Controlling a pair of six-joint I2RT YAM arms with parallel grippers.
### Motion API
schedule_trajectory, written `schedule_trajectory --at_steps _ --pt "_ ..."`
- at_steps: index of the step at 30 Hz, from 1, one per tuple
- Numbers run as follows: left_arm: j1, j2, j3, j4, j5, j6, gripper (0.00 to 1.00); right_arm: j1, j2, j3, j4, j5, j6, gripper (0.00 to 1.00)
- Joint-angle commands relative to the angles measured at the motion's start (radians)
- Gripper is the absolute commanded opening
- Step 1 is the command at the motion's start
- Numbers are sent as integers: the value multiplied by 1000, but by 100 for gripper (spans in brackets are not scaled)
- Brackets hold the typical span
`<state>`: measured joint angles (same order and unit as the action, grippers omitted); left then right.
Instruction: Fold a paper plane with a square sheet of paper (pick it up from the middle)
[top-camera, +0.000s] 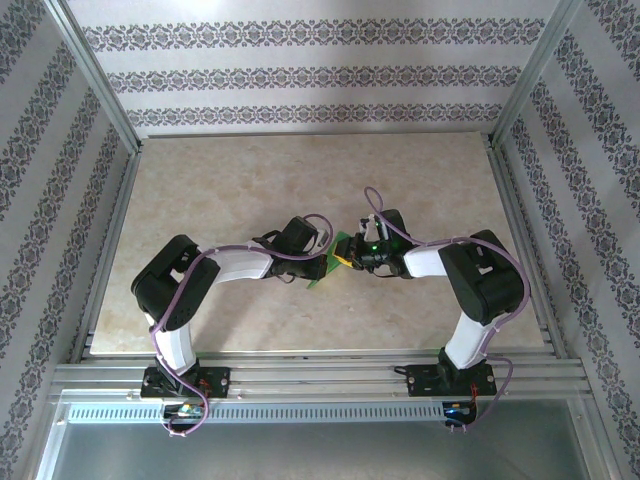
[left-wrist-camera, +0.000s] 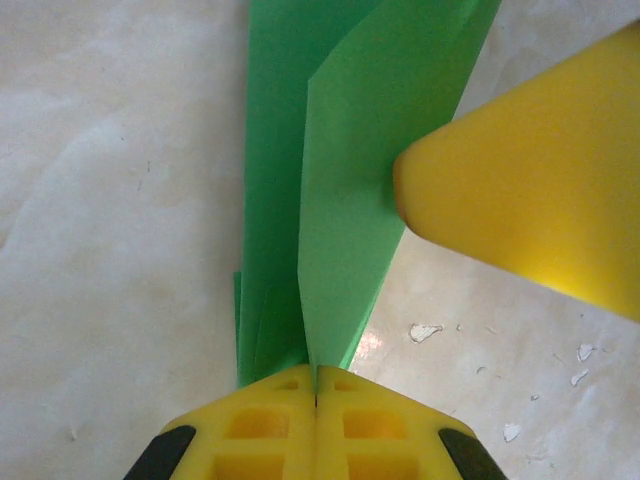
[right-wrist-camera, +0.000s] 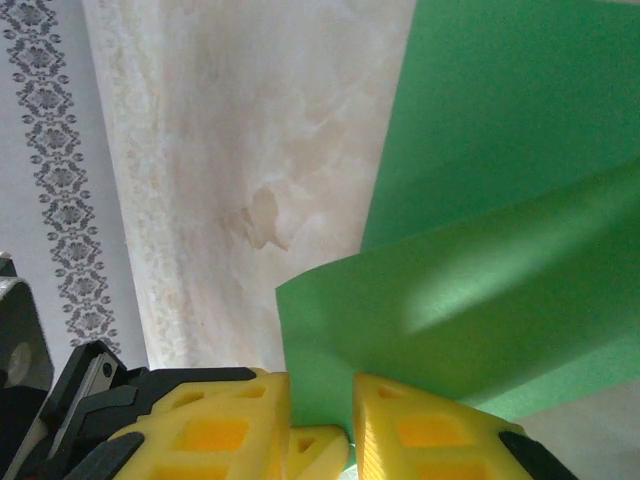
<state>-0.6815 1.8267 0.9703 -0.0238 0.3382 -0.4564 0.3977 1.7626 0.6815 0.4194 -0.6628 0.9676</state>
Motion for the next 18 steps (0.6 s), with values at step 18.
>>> schedule_trajectory --at_steps 18 --pt "-12 46 44 -103 1 28 0 17 -75 -4 -70 57 -24 25"
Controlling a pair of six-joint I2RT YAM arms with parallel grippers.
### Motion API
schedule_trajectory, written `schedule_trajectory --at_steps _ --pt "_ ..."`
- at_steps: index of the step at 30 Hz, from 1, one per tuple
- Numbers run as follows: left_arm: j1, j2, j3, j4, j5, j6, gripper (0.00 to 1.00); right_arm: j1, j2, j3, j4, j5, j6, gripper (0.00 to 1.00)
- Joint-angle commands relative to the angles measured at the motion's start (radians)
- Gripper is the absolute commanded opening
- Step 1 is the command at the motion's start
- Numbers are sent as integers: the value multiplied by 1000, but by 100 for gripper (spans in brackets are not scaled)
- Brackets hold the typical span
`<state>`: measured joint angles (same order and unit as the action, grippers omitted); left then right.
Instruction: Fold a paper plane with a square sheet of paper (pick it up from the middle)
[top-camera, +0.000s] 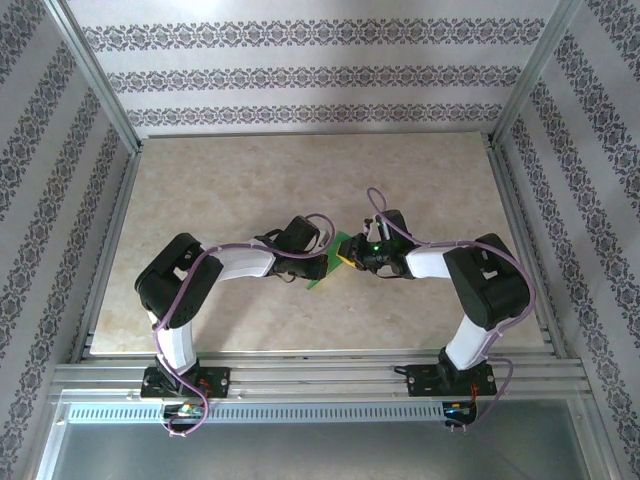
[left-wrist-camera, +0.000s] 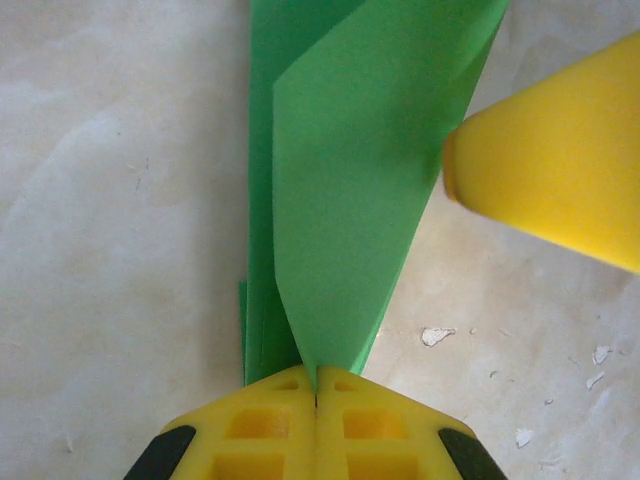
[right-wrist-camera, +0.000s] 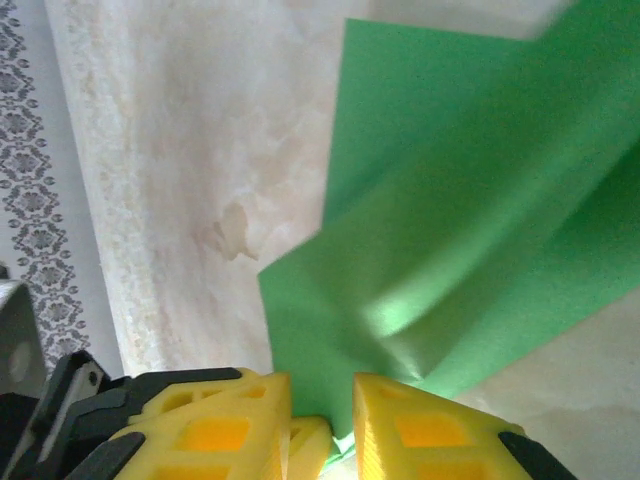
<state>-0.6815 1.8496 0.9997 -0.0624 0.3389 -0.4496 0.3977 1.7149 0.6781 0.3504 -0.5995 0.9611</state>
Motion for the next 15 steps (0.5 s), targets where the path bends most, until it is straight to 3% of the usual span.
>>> schedule_trajectory --at_steps 1,15 --pt "-12 26 16 -66 -1 23 0 24 -28 8 1 -17 -24 25" --pt "-12 28 19 -76 -1 26 0 44 57 71 -87 23 -5 20"
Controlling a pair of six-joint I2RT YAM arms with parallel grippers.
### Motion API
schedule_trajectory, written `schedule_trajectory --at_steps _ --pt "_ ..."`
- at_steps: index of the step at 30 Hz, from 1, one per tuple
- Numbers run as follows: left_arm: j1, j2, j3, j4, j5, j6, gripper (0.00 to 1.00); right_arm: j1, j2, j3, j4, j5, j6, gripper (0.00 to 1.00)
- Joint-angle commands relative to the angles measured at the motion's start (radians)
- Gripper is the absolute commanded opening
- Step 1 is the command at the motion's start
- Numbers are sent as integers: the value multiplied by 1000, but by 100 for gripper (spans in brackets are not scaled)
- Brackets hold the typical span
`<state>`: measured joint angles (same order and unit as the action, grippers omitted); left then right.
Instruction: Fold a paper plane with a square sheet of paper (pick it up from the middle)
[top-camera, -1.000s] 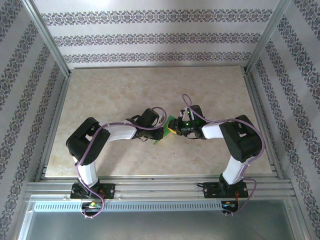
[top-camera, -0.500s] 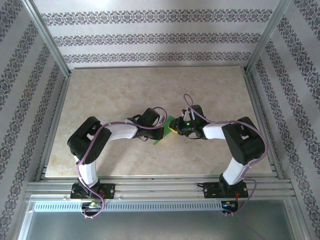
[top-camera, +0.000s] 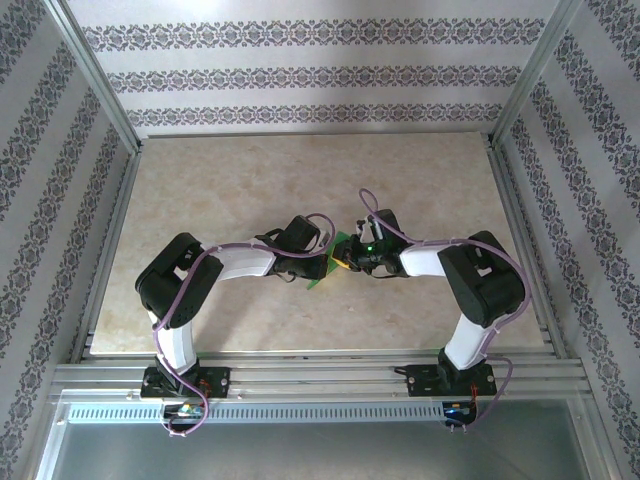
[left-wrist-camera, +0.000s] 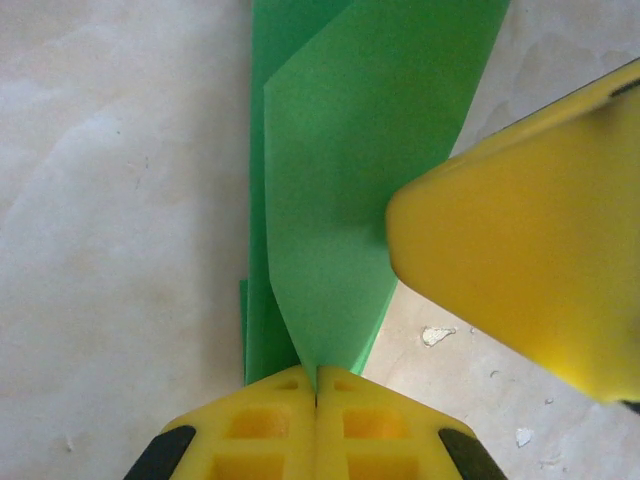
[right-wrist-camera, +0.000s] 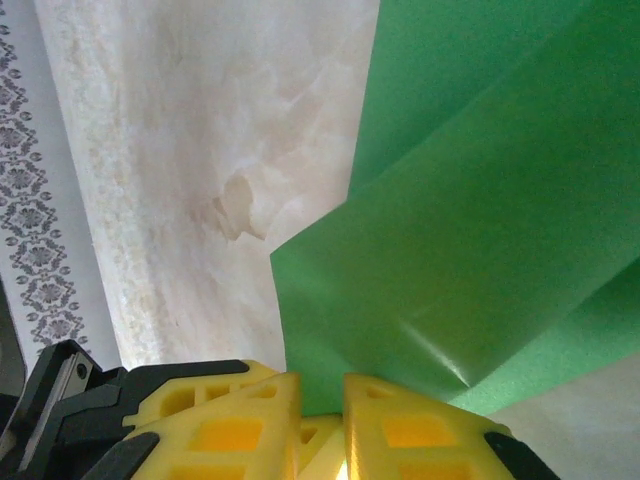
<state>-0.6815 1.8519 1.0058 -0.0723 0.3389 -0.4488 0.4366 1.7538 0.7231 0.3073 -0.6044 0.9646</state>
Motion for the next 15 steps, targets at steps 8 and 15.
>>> schedule_trajectory --at_steps 8,15 --pt "-11 24 13 -69 0 26 0 -1 51 22 -75 47 -1 18" --pt "-10 25 16 -73 -4 28 0 -10 49 1 -76 58 8 18"
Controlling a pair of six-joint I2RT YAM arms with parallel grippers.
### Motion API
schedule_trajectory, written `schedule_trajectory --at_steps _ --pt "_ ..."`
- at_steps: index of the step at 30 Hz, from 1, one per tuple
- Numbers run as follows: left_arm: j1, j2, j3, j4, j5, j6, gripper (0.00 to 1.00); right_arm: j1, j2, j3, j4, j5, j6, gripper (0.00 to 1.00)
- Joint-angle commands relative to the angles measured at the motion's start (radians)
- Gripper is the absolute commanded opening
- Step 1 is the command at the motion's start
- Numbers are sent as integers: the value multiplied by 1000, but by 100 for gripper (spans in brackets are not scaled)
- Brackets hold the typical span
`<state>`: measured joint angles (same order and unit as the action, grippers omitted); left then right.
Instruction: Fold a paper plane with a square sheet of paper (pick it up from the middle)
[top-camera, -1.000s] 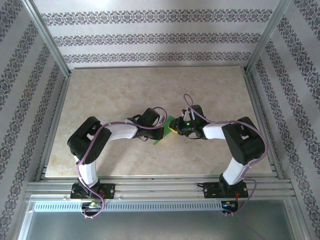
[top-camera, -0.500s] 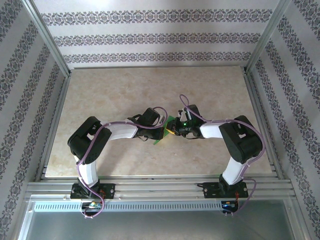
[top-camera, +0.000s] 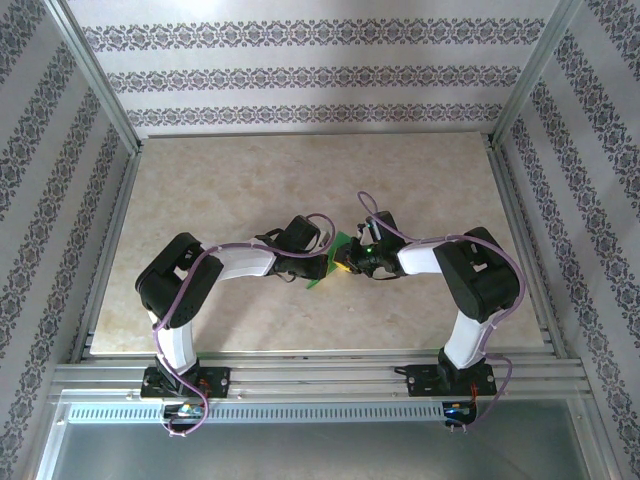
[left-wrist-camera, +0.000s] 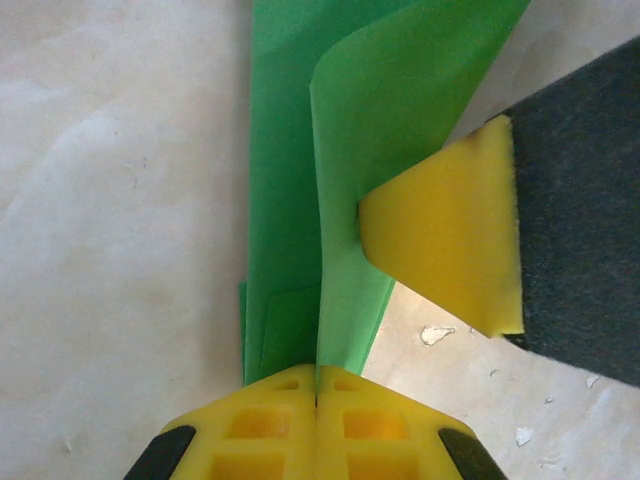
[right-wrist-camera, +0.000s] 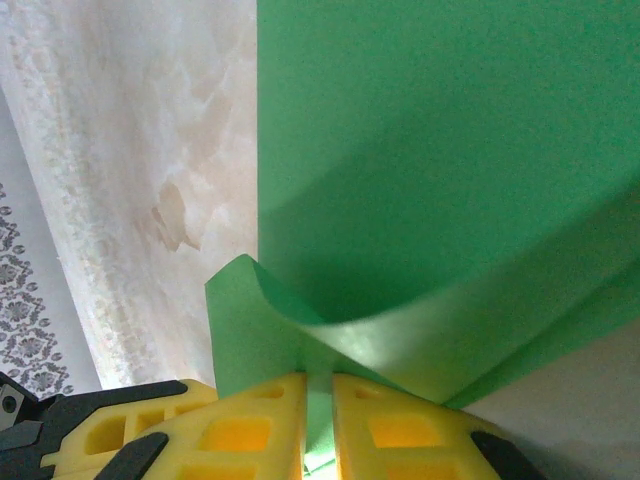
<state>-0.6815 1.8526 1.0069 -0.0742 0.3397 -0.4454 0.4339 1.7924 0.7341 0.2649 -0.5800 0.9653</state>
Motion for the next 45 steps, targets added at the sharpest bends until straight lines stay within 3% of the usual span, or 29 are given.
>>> schedule_trajectory --at_steps 1,8,19,26,34,41,45 --pt "-10 24 14 -72 -6 25 0 -9 8 -10 -35 36 8 18" --pt "-6 -18 7 -87 13 -37 13 -19 19 3 -89 45 -25 18" --pt "13 -83 -61 -27 96 -211 22 -24 34 28 -137 45 -70 17" --pt "13 -86 -54 -123 22 -178 17 -23 41 33 -154 46 -82 17" --pt "13 -70 -61 -153 9 -175 11 -18 44 48 -169 50 -83 17" --pt "13 -161 1 -266 -95 -124 33 -17 51 60 -189 45 -90 17" --pt "13 -246 3 -242 -128 -121 35 -17 51 63 -200 48 -96 17"
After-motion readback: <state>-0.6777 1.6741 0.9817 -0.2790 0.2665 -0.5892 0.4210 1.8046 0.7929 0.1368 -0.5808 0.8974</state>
